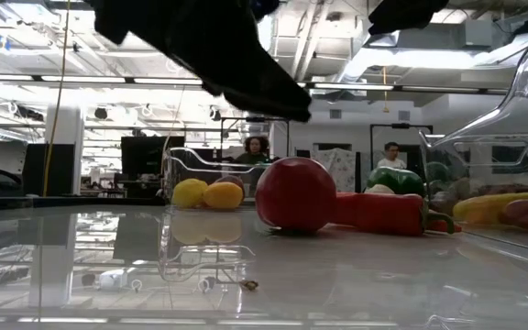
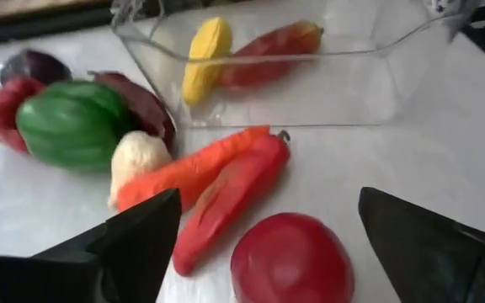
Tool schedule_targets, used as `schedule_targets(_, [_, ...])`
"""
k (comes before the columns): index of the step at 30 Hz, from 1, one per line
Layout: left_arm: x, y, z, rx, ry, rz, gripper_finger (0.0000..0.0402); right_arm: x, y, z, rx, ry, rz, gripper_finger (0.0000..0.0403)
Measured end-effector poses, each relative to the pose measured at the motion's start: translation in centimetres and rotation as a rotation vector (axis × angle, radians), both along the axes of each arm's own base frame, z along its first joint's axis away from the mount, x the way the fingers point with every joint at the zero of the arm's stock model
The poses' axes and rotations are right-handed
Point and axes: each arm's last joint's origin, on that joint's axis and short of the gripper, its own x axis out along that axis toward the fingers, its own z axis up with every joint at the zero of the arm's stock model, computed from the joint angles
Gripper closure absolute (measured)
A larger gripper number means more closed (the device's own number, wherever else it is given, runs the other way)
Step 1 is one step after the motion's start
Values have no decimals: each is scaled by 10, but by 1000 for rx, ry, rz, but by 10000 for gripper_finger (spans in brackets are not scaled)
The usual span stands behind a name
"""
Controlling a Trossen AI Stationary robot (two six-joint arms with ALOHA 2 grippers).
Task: Sort produce into baskets
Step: Put the red tomato into the top transparent bin
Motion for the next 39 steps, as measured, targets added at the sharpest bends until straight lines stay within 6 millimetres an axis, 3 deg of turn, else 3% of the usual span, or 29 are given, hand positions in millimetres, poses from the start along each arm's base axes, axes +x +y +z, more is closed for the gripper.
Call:
schedule_targets(11, [13, 7, -53, -46, 117, 17, 40, -2, 0, 1, -6, -5, 5, 131])
schedule_targets(17, [15, 7, -54, -46, 100, 19, 45, -2, 0, 1, -6, -3, 8, 131])
schedule_targets(27, [14, 19, -49, -60, 121, 17, 114, -2, 0, 1, 0, -6, 5, 131])
schedule_targets(30, [11, 27, -36, -46, 117, 28, 116, -2, 0, 1, -4, -3, 6, 131])
schedule_targets(34, [2, 47, 2, 44, 47, 105, 116, -5, 0, 4, -20, -13, -1, 131])
schedule_targets(39, [-18, 84, 49, 222, -21, 329, 116, -6, 0, 4, -16, -14, -5, 131])
